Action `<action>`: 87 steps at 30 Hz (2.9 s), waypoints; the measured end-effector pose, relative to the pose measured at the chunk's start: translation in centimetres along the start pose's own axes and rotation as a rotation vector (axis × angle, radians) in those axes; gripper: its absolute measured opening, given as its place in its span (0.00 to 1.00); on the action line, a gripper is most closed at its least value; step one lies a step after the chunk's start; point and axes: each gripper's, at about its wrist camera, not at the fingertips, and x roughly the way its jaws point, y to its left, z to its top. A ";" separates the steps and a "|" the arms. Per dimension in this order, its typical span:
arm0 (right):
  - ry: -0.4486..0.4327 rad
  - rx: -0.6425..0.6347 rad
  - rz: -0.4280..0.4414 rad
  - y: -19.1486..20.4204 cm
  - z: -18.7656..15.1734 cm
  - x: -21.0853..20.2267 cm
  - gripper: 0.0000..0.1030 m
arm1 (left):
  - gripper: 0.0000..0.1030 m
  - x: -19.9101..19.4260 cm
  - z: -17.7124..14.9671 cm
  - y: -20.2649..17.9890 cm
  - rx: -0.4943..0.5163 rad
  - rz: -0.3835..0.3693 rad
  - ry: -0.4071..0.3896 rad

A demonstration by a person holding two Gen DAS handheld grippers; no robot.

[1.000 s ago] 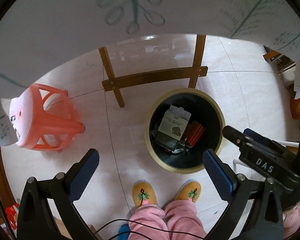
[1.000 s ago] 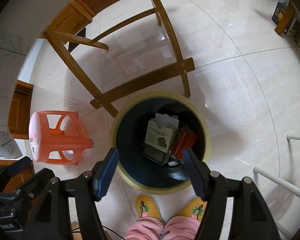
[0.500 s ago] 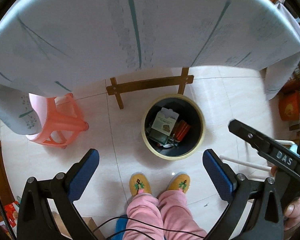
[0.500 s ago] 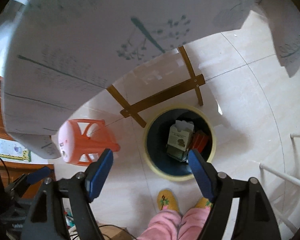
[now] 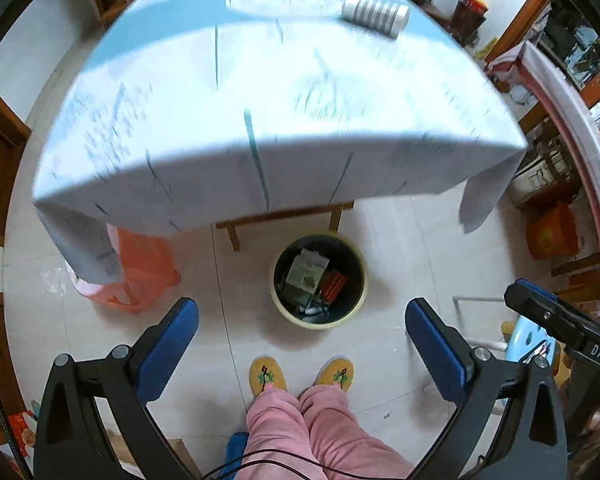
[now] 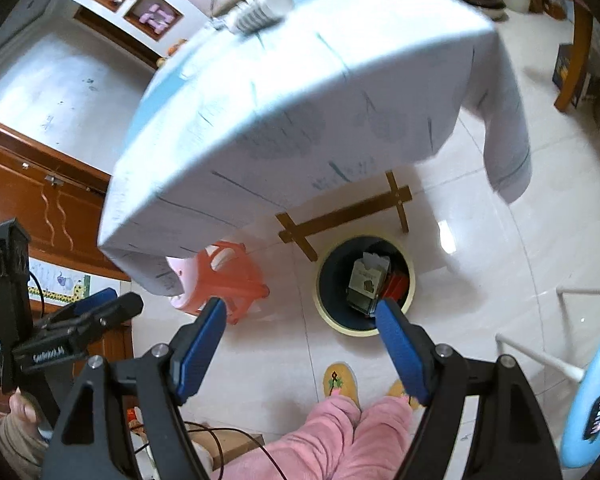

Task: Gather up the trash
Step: 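Raise both open tools back over the table, then grasp the grey-checked paper cup with the right tool while the left grasps the pulp cup holder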

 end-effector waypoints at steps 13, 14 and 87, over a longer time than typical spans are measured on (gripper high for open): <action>-0.170 -0.139 0.072 5.9 5.9 -8.3 0.75 | 0.99 -10.4 8.2 -4.0 0.045 0.011 -0.234; -0.181 -0.149 0.071 6.2 6.6 -8.5 0.75 | 0.99 -10.8 9.0 -4.1 0.047 0.005 -0.241; -0.100 0.032 -0.324 10.8 44.3 15.5 0.68 | 0.13 22.2 61.5 7.6 -0.017 -0.116 0.132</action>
